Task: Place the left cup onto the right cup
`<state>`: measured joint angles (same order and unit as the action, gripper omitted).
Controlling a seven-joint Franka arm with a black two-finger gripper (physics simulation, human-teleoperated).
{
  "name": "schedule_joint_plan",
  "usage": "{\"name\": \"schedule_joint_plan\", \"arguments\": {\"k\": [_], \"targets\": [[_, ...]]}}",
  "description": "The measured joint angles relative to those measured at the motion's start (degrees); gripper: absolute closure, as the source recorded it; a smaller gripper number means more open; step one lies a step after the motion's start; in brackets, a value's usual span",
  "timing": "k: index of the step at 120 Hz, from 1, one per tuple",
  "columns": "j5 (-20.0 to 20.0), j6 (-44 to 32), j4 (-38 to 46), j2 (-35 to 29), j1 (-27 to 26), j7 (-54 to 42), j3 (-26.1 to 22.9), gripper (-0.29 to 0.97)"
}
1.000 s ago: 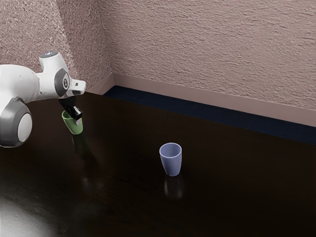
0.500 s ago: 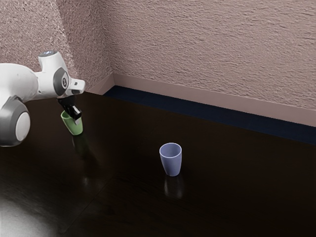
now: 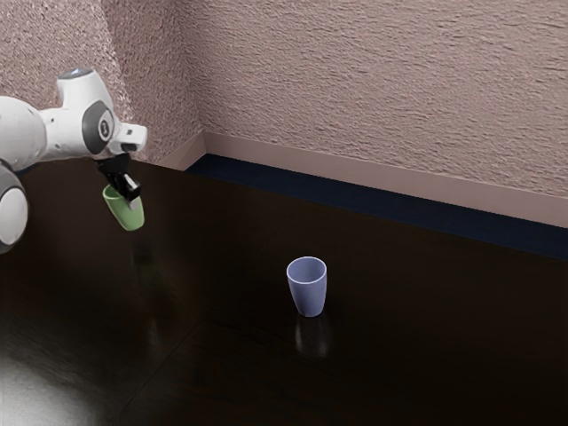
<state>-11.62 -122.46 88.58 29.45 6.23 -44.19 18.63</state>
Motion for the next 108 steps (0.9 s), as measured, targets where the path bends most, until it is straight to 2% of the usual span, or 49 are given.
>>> {"name": "schedule_joint_plan", "arguments": {"k": [66,108], "targets": [[12.9,5.4,0.0,-6.4,-0.2,10.2,-13.2,0.78],[16.1,7.7,0.0,-8.1,-0.3,18.0,-20.8,0.78]]}}
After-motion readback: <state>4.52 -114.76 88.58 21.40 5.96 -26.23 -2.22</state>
